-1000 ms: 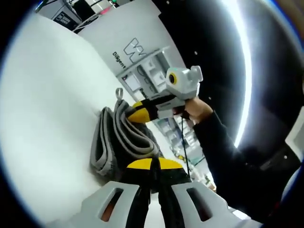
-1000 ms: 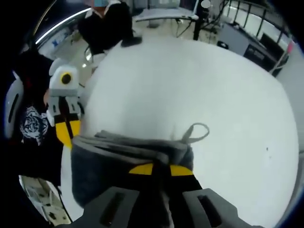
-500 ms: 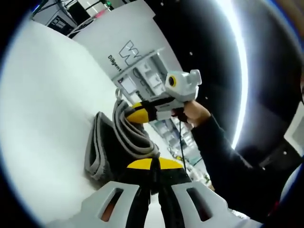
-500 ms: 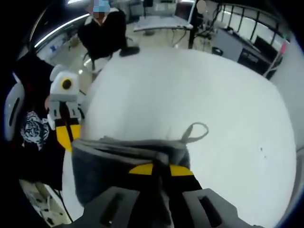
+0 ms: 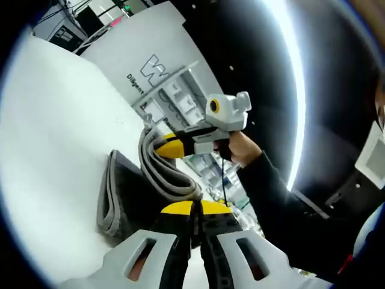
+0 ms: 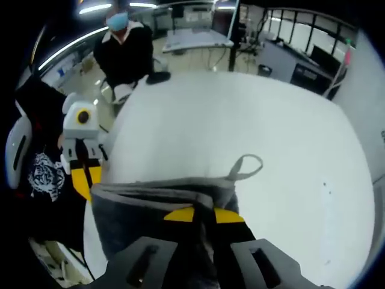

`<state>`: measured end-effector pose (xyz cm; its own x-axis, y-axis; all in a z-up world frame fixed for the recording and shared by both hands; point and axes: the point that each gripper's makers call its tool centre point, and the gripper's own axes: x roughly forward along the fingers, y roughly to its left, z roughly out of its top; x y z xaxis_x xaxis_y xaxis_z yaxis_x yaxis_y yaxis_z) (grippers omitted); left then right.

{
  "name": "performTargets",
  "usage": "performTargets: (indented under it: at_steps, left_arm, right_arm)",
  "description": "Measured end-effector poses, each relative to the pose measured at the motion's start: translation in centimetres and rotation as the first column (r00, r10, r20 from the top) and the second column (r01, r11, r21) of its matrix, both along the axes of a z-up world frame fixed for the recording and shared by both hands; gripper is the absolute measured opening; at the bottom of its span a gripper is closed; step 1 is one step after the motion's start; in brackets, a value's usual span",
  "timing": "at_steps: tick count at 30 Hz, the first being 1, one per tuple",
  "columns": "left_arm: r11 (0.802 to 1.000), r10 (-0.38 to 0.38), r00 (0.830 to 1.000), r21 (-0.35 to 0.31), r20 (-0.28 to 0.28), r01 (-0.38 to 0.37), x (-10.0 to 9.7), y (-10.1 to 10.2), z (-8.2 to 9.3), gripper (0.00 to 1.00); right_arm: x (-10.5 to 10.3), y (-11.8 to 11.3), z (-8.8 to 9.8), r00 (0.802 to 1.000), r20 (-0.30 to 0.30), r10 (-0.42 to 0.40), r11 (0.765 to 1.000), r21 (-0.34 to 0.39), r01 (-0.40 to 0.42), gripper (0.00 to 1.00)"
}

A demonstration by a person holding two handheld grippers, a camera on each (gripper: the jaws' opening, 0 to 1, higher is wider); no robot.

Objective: Open the folded towel by lifting each exposed corner and separating the folded layers until the towel lies flat within the target outline without major curled edges

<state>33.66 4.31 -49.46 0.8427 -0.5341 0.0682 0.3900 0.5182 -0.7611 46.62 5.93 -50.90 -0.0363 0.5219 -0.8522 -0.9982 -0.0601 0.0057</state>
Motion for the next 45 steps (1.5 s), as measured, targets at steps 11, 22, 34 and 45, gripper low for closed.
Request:
performTargets:
  at_steps: [11,22,34,45]
  left_arm:
    - [1.000,-0.009,1.000,-0.016,0.021,0.010,-0.3,0.0,0.8,0.00]
    - [1.000,-0.009,0.998,0.011,0.069,0.008,-0.3,-0.9,1.7,0.00]
    - [1.000,-0.026,0.996,0.019,0.088,0.024,0.1,-1.7,2.2,0.00]
    - [0.999,-0.045,0.993,0.031,0.107,0.042,0.5,-2.4,2.8,0.00]
  right_arm:
    - [-0.3,0.1,1.1,0.999,0.040,-0.002,1.000,0.029,0.001,0.04]
    - [-0.5,-0.7,1.7,0.999,0.047,-0.015,0.998,0.055,0.013,0.04]
    - [-0.3,-1.3,2.0,0.998,0.042,-0.037,0.996,0.087,0.034,0.04]
    - [0.1,-2.0,2.5,0.998,0.035,-0.049,0.993,0.110,0.045,0.04]
